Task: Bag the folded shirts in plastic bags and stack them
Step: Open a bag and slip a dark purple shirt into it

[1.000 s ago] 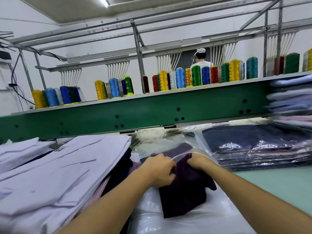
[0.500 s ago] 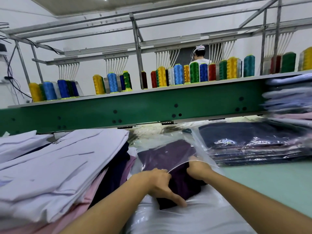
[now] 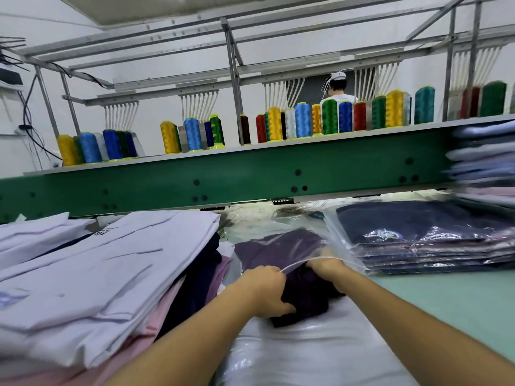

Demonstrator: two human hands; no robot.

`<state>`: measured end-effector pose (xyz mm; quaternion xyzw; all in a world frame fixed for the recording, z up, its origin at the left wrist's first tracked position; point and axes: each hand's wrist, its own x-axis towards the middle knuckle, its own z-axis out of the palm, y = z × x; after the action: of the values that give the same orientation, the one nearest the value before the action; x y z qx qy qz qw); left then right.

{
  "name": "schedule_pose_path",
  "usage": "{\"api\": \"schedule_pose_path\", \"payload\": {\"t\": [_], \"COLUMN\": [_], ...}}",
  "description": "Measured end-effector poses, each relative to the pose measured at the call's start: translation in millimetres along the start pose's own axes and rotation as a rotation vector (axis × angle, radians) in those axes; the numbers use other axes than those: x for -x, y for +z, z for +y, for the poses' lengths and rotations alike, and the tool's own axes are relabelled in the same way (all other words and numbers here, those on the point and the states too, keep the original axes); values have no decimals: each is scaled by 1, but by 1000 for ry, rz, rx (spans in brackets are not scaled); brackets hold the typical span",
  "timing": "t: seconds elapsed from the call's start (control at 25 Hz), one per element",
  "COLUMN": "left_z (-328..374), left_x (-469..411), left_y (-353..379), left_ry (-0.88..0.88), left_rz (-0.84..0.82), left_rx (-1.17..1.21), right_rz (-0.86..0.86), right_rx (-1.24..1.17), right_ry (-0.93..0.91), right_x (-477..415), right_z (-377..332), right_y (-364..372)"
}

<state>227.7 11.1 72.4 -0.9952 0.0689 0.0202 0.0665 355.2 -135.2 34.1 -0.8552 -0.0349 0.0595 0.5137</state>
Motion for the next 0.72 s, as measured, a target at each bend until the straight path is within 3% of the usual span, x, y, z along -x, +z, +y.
{"api": "schedule_pose_path", "payload": {"t": [0.08,0.2,0.28,0.44,0.6,0.72], "left_z": [2,2,3,2,-1,-1], "left_x": [0,-3,-5,-8,-10,-10], "left_y": [7,14,14,14,9,11], "left_ry": [25,-37,-51,-44,-48,-117], "left_rz": [19,-118,-144,76,229,228], "left_rx": [-98,64,57,-123,-165,-229], "right_rz": [-82,-158,-170,-192,-8,11], "right_rx": [207,330,114,-405,-520,-424], "right_ry": [-107,-116,-17,160,113,77], "right_x": [14,29,27,12,-10,-21], "right_z": [-2,-3,-2,3,-2,-3], "right_y": [-5,-10,-11,4,29,31]}}
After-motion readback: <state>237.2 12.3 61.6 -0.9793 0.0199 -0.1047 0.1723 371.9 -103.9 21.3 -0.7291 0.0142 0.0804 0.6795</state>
